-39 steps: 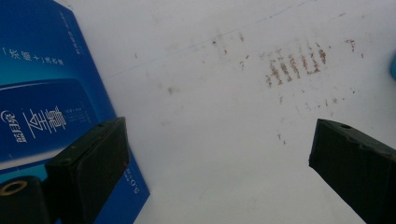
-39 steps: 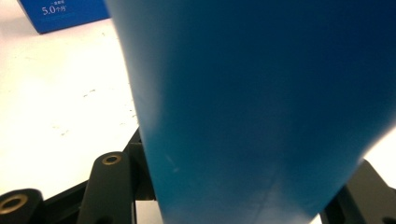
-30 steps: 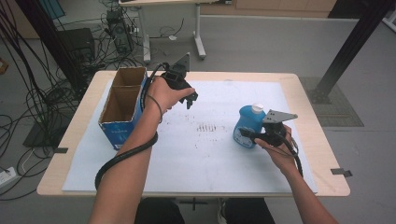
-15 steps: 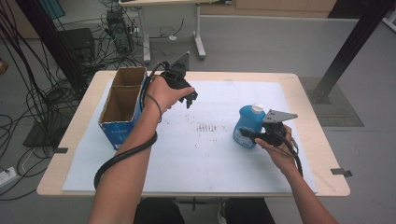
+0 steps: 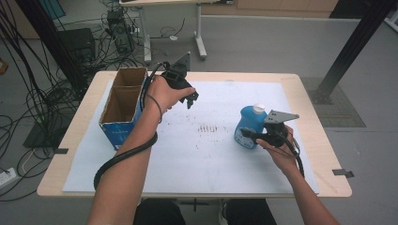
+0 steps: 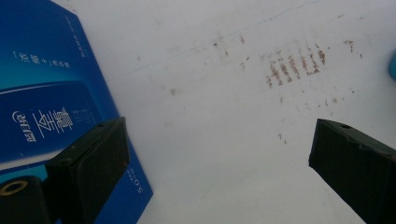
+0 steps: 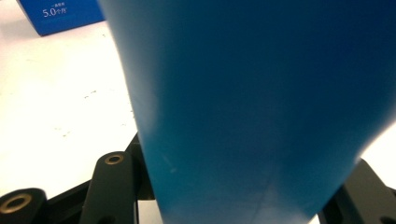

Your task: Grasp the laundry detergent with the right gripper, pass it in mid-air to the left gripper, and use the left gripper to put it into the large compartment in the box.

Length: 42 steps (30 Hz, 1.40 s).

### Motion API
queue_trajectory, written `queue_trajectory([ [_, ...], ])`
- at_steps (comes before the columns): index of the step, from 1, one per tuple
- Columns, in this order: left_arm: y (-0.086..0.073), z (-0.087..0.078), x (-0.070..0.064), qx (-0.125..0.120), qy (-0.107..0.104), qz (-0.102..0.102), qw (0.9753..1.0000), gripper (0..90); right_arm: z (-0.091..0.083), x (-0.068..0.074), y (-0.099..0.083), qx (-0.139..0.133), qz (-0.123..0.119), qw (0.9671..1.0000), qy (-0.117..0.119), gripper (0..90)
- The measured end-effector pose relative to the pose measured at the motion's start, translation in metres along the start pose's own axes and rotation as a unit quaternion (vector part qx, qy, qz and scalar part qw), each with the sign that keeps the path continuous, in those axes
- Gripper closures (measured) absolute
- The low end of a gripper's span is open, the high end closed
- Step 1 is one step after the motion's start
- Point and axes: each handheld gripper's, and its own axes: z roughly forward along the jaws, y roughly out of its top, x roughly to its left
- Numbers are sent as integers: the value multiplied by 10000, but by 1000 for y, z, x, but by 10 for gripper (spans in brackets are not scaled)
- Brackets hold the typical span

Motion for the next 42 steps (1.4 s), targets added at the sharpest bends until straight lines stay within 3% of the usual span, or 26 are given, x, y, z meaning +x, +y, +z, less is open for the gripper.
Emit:
queue_trajectory([
  [13,-2,-1,2,18,-46,58,10000,54,0,0,1,30,16,10000,-1,440],
  [21,-4,-8,0,-17,-211,331,9992,48,0,0,3,84,70,9999,3,442],
  [25,-4,-15,1,-80,-275,419,9987,49,0,-1,9,142,151,9997,124,442],
  [34,-5,-40,8,-83,-317,840,9959,48,-2,-3,50,238,137,9992,290,441],
  [42,-5,-68,13,-140,-361,1266,9912,51,6,-3,88,354,110,9979,525,440],
])
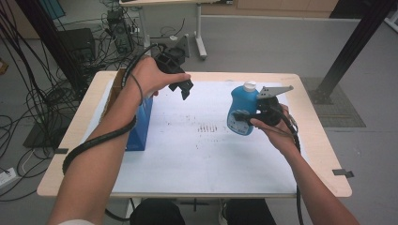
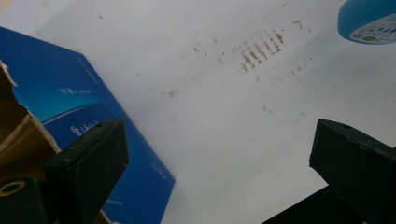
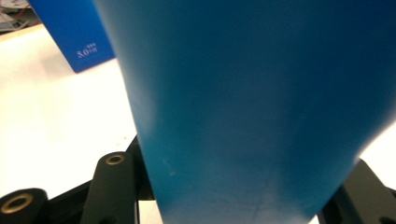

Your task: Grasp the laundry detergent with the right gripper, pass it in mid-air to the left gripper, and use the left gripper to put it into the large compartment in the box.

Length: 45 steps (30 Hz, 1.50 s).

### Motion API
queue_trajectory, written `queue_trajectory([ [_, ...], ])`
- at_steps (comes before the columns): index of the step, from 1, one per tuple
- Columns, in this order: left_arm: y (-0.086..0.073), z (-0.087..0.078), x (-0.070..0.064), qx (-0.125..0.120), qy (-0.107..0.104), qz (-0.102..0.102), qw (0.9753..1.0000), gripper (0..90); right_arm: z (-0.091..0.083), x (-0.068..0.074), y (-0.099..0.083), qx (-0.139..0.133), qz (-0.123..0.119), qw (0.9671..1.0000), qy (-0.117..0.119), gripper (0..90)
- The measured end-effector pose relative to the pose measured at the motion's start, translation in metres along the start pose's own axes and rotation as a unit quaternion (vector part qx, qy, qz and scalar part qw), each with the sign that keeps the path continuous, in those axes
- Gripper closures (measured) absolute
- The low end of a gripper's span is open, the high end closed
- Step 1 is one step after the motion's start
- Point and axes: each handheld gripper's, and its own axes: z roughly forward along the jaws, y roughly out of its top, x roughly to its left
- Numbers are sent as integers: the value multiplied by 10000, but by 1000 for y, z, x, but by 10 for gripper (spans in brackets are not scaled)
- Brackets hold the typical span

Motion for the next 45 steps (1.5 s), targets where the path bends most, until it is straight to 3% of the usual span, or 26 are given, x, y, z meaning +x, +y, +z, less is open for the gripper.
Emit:
queue_trajectory([
  [4,1,-18,3,-39,-135,291,9995,48,7,3,14,24,-35,9999,129,439],
  [9,2,-39,4,-73,-35,677,9977,46,17,8,31,59,-146,9994,321,439],
  [12,3,-50,4,-72,-1,958,9954,46,27,12,42,49,-211,9985,499,439],
  [16,2,-64,1,-28,-14,1438,9896,46,40,16,55,3,-273,9968,752,439],
  [19,1,-75,-1,-96,-6,1876,9822,46,49,19,64,-5,-382,9951,908,439],
  [24,1,-88,-4,-186,66,2328,9723,46,65,29,77,-2,-600,9905,1238,439],
  [32,-1,-98,-11,-91,-48,2713,9625,49,87,44,88,-63,-920,9818,1659,441],
  [39,-3,-90,-23,113,-69,3047,9523,51,102,59,94,-74,-1127,9743,1949,440],
  [42,-2,-85,-27,160,-80,3149,9490,52,106,63,96,-137,-1210,9711,2054,440],
  [45,-2,-82,-28,205,-86,3193,9474,55,108,64,97,-180,-1233,9692,2123,440],
])
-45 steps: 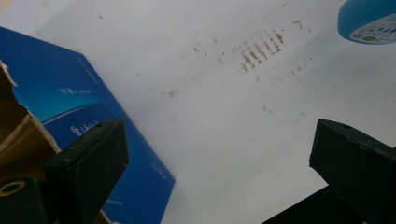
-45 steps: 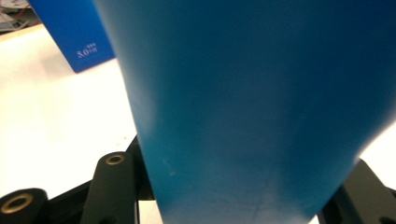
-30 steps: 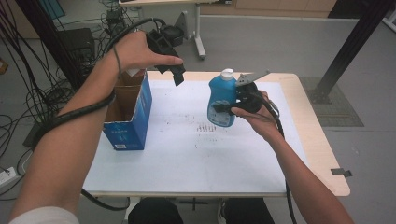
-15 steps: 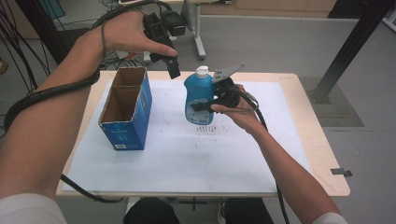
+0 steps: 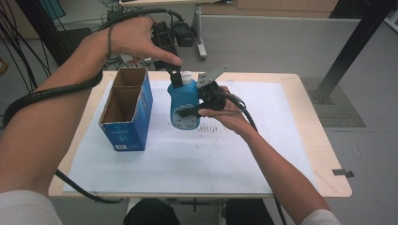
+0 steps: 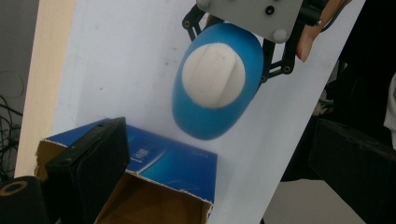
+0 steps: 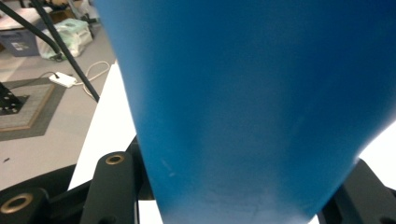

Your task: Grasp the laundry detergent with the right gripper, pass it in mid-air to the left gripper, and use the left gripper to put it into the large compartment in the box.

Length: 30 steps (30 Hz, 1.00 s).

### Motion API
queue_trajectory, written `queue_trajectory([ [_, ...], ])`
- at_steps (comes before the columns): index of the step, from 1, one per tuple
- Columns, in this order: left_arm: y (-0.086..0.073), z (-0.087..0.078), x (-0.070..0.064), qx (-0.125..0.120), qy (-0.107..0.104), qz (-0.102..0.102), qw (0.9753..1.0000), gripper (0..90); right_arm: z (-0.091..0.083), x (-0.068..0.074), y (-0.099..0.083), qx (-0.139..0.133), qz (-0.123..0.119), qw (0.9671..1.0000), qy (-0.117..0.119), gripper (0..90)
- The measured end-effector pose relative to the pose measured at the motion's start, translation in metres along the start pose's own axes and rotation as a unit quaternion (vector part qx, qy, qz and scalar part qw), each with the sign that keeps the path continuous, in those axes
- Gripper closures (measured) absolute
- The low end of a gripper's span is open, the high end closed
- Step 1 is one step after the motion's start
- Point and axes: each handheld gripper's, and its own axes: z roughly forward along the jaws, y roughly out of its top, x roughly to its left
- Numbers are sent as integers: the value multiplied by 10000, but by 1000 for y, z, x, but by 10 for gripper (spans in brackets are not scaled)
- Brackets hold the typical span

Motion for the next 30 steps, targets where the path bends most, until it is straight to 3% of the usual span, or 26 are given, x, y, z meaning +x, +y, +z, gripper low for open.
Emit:
queue_trajectory([
  [3,0,4,0,-5,16,4,10000,56,2,1,1,12,-54,10000,63,440],
  [7,1,14,-1,15,-171,80,9998,56,5,3,2,82,-108,9997,203,439],
  [15,2,26,-4,130,-250,193,9994,57,9,8,4,100,-267,9988,392,438],
  [30,6,42,-9,348,-384,351,9980,58,8,13,14,92,-446,9978,486,437],
])
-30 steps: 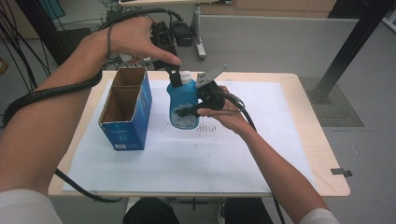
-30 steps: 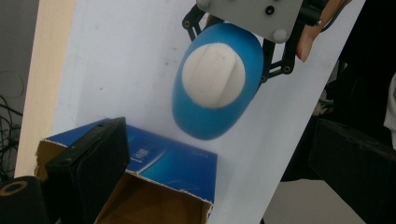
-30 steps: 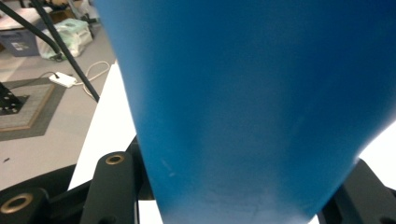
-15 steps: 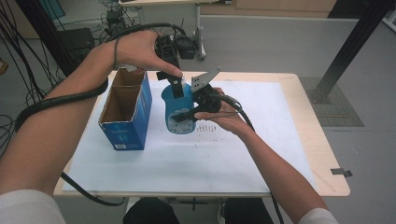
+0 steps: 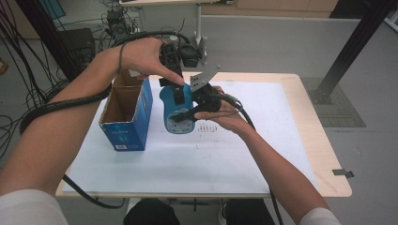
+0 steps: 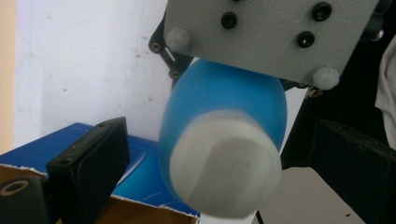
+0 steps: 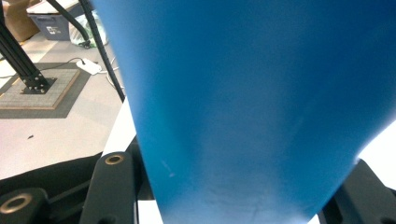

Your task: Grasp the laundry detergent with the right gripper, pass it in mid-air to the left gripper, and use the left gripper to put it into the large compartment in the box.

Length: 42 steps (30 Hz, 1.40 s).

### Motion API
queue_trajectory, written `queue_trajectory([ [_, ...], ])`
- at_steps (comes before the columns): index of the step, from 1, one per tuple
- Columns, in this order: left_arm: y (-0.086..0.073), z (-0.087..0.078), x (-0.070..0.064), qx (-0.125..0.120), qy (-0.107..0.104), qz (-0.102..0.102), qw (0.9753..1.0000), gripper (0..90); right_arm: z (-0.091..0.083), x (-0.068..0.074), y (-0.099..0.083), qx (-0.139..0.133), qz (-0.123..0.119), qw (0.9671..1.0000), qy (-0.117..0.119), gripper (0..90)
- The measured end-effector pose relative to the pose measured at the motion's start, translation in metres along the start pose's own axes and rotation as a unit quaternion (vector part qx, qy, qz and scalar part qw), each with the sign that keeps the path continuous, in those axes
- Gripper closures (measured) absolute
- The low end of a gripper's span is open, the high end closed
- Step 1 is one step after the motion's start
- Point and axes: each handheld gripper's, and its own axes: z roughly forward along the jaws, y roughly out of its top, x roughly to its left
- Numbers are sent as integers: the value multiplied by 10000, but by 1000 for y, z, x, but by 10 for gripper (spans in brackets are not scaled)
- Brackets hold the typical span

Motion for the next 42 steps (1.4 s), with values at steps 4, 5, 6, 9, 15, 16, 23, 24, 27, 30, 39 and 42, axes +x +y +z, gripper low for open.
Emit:
queue_trajectory([
  [4,1,5,-1,55,-8,2,10000,59,-2,0,1,-53,-64,10000,-12,437],
  [5,1,5,-1,47,-23,7,10000,60,-3,1,1,-35,-38,10000,-2,437],
  [6,1,6,-1,31,-21,7,10000,60,-3,1,1,-29,-34,10000,-5,437],
  [9,2,7,-1,5,-57,27,10000,60,-3,1,2,-55,-87,9999,4,437],
  [15,4,10,-1,23,-68,60,10000,61,-4,1,3,-91,-166,9998,-31,437],
  [16,4,10,-1,29,-67,62,10000,61,-4,1,3,-91,-168,9998,-32,437],
  [23,4,11,-1,40,-80,64,9999,61,-5,1,3,-105,-125,9999,-14,437],
  [24,4,12,-1,34,-61,63,10000,62,-5,1,3,-109,-129,9999,-15,437],
  [27,4,12,-1,4,-91,64,9999,63,-5,1,3,-133,-161,9998,-18,437],
  [30,5,12,-1,28,-104,79,9999,64,-5,1,3,-128,-131,9998,-11,437],
  [39,5,12,-1,-5,-100,92,9999,63,-6,1,3,-137,-83,9999,3,437],
  [42,5,12,-1,10,-96,94,9999,64,-6,0,2,-138,-71,9999,0,437],
])
